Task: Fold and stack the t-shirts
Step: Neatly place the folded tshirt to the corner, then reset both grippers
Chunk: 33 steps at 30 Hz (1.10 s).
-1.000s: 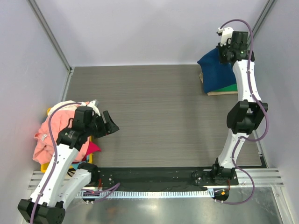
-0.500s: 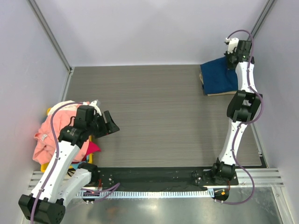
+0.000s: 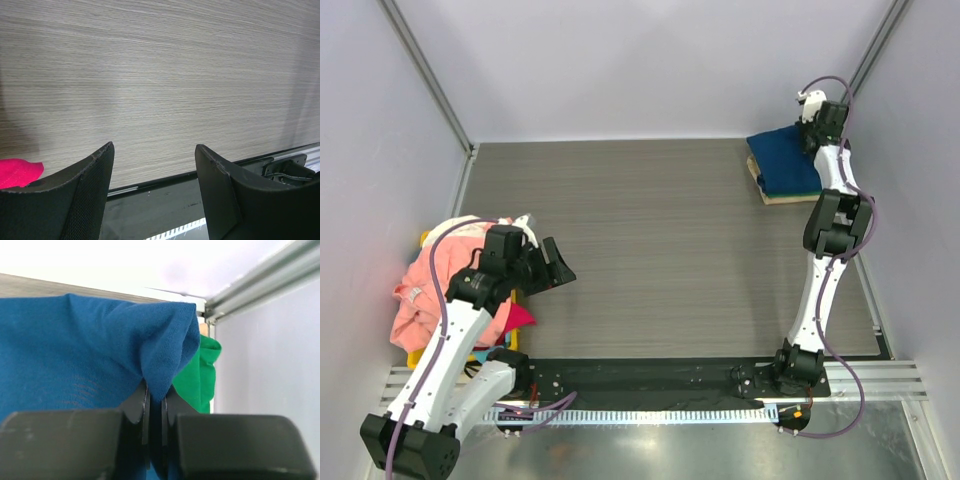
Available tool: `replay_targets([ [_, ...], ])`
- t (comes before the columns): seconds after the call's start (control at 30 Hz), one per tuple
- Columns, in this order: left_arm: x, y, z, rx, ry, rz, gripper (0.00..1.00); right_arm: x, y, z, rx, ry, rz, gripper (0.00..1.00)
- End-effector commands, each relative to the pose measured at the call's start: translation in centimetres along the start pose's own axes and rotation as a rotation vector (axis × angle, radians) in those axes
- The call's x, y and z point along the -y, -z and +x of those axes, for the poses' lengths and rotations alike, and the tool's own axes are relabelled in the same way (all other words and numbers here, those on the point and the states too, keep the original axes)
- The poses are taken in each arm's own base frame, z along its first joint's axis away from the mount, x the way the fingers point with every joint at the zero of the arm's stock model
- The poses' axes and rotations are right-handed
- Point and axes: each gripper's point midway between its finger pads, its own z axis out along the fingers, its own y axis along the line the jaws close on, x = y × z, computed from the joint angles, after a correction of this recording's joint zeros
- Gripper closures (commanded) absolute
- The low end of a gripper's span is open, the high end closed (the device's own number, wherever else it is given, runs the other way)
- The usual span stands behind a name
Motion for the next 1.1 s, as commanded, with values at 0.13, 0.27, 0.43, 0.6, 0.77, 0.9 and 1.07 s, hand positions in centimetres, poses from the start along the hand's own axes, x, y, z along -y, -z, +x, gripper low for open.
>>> replay_targets([
  [0.13,1.0,0.7,-0.5,0.043,-0.039,0.059,0.33,5.8,1.8,-1.9,0.053,-0.171,0.338,0.01],
  [0.27,1.1,0.8,-0.5,0.045,-0.04,0.064,0.33,7.1,5.9,-5.5,0.146,-0.274,0.377,0.0],
  [0.43,1.5,1.7,-0.8,0.089,-0.047,0.089,0.33,6.8,12.1,-9.6,0.243,-0.394,0.406,0.0],
  [0.6,1.5,2.3,-1.2,0.133,-0.049,0.09,0.32,1.5,20.4,-14.2,0.317,-0.524,0.235,0.0],
  [0.77,1.4,3.1,-1.7,0.185,-0.044,0.086,0.31,-15.3,27.4,-13.8,0.335,-0.553,-0.143,0.0],
  [0.9,1.3,3.5,-2.0,0.213,-0.042,0.082,0.29,-29.3,35.6,-10.0,0.306,-0.561,-0.469,0.0],
  [1.07,0.9,4.3,-2.6,0.269,-0.025,0.059,0.25,-43.6,45.2,-2.7,0.307,-0.4,-0.685,0.0],
])
